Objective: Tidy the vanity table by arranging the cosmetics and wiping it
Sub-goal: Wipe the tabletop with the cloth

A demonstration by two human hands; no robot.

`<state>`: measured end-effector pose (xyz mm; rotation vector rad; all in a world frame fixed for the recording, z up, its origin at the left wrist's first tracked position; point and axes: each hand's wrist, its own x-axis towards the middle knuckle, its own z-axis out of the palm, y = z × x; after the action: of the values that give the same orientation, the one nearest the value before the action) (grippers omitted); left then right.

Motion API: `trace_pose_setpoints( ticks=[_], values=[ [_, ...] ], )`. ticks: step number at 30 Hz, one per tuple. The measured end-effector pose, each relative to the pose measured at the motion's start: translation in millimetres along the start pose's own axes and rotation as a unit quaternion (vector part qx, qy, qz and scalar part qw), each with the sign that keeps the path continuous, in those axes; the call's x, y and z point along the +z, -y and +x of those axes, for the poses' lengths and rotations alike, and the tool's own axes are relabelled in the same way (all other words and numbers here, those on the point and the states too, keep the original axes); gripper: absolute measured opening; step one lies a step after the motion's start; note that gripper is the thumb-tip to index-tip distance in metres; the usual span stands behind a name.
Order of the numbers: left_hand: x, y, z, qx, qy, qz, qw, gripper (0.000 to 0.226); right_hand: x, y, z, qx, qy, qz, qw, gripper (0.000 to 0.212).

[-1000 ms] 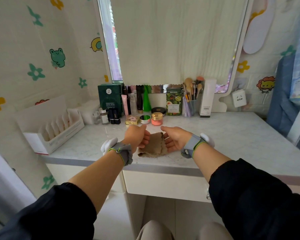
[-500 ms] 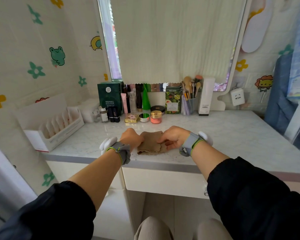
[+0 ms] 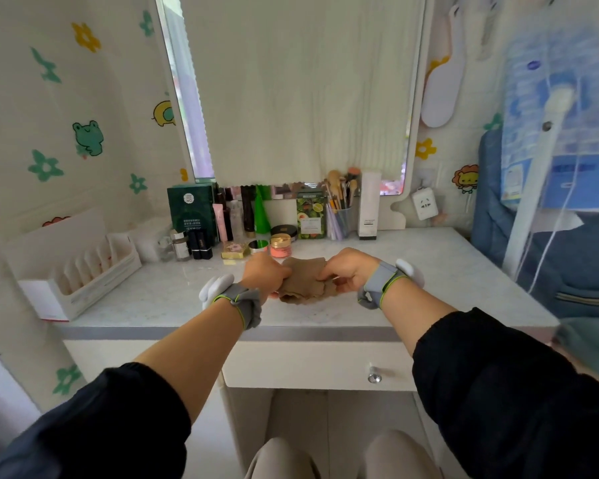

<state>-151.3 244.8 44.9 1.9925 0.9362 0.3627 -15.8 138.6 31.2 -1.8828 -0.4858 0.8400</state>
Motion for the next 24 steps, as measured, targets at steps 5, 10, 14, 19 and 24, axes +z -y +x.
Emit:
trace_pose_setpoints(
  ticks=[5,10,14,19,24],
  values=[
    [31.9,-33.7,-13.9,0.037,0.011,-0.013,0.999,0.018,-48.1,-8.1,-19.4,0.001,-0.032,0.005,0.999,0.01],
    [72.8,-66.4,-26.1,0.058,0.033,-0.025,0.997,0.025,-100.6,-25.3,-39.0,0.003,-0.074,-0.007,0.997,0.013],
    [115.1,-85.8,-33.1,0.091,0.049,-0.046,0.994,0.031,-143.2,-42.5,-56.1,0.024,-0.098,-0.018,0.995,0.007],
    [172.8,-105.9,-44.5,0.131,0.091,-0.071,0.985,0.023,-197.0,-71.1,-73.8,0.067,-0.142,-0.012,0.988,0.009],
    [208.1,-114.8,-51.3,0.156,0.12,-0.069,0.978,0.015,-224.7,-85.7,-83.1,0.1,-0.179,-0.049,0.978,0.008]
  ],
)
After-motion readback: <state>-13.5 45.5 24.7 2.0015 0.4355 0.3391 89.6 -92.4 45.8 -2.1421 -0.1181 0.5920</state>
